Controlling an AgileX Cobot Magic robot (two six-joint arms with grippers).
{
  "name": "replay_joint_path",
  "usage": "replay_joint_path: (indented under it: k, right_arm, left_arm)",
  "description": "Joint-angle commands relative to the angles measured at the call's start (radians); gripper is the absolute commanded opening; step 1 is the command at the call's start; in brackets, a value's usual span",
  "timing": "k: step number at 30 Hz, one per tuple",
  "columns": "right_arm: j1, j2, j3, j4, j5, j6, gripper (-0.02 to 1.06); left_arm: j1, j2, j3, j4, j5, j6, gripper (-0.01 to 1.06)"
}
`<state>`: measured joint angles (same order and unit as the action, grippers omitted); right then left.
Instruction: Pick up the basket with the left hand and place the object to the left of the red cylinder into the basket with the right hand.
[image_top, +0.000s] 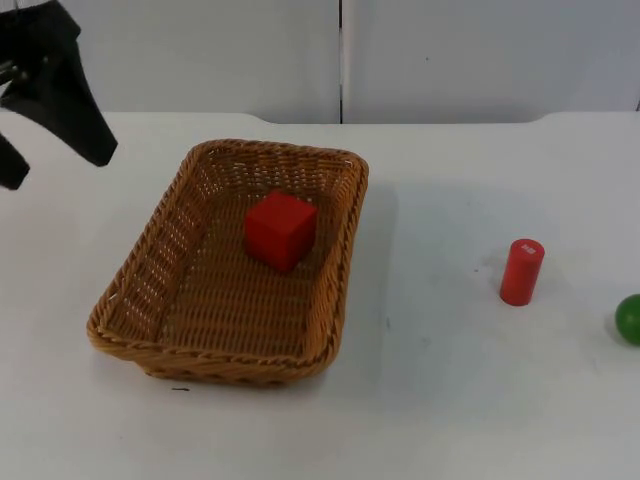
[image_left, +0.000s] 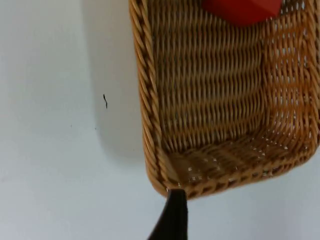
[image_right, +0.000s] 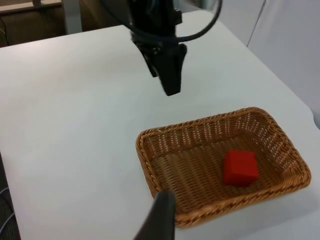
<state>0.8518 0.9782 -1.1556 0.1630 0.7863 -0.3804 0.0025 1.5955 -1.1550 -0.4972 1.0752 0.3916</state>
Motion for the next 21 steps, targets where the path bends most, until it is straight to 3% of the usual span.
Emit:
replay_joint_path:
  k: [1,13,21]
  right_arm:
    - [-0.003,-0.006,0.001,-0.002,-0.018,-0.005,0.77]
    - [-0.003,-0.006,0.002,-0.002,-0.034,0.067,0.77]
    - [-0.003,-0.007,0.120,-0.002,-0.159,0.077,0.77]
  left_arm:
    - [-0.002,-0.059,0.044,-0.012,-0.023,-0.005,0.75]
    - [-0.002,-0.373,0.197,-0.079,-0.116,0.067,0.75]
    - [-0.035,-0.659,0.303,-0.084,-0.170,0.079,0.75]
